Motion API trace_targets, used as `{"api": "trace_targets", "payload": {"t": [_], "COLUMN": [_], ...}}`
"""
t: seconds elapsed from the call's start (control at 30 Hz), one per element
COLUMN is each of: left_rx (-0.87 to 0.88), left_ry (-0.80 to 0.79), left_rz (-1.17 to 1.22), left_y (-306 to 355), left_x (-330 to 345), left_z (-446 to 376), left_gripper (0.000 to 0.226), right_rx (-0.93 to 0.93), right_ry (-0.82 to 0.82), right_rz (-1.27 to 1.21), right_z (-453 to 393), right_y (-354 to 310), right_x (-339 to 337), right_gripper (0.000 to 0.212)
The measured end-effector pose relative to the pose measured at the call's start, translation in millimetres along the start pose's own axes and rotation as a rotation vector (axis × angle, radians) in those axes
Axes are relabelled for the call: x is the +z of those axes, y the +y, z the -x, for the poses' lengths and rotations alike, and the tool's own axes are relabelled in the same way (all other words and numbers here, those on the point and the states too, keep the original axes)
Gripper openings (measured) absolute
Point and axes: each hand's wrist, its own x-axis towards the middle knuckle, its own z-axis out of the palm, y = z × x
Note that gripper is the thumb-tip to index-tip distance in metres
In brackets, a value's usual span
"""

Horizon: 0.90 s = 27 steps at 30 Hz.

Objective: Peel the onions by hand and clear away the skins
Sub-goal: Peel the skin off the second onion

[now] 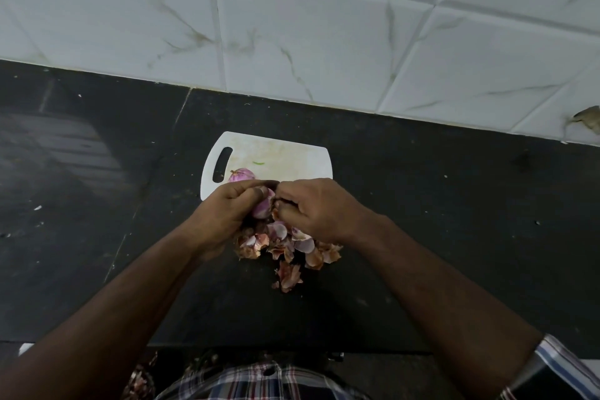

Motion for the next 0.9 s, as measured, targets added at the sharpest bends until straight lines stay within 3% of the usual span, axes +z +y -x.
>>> {"api": "trace_targets", "payload": {"t": [0.13, 0.2, 0.27, 0.37, 0.47, 0.6, 0.73, 0.9], "left_rx": [0.089, 0.098, 0.073, 0.012, 0.001, -0.015, 0.003, 0.098], "left_ry": [0.143, 0.225, 0.252, 0.2, 0.114, 0.026, -0.009, 0.018], "left_rz": [-0.157, -0.234, -0.137, 0.16, 0.206, 0.175, 0.149, 0.072], "left_y": [-7.2, -10.0, -12.1, -7.3, -7.7, -9.1, -8.7, -12.7], "left_x": [6.3, 6.0, 1.4, -2.4, -7.2, -8.3, -12.2, -16.5], "left_z": [-6.1, -8.1, -8.9, -3.5, -2.6, -2.0, -0.9, -1.3], "left_gripper": [0.029, 0.028, 0.027, 0.028, 0.032, 0.036, 0.035, 0.033], "right_rx": [0.005, -0.006, -0.002, 0.164, 0.315, 0.341, 0.251, 0.23], "right_ry": [0.124, 0.152, 0.175, 0.137, 0.059, -0.027, -0.129, 0.102], "right_rz": [-0.014, -0.087, -0.218, -0.275, -0.243, -0.264, -0.224, -0.326], "right_z": [2.6, 5.0, 8.0, 11.8, 13.5, 2.7, -3.5, 0.5], "right_y": [-0.7, -9.1, -14.1, 1.9, 14.1, 5.7, 0.7, -0.8], "right_x": [6.3, 7.7, 8.7, 7.4, 10.0, 9.0, 7.7, 23.5], "right_gripper": [0.036, 0.033, 0.023, 0.015, 0.026, 0.026, 0.018, 0.023]}}
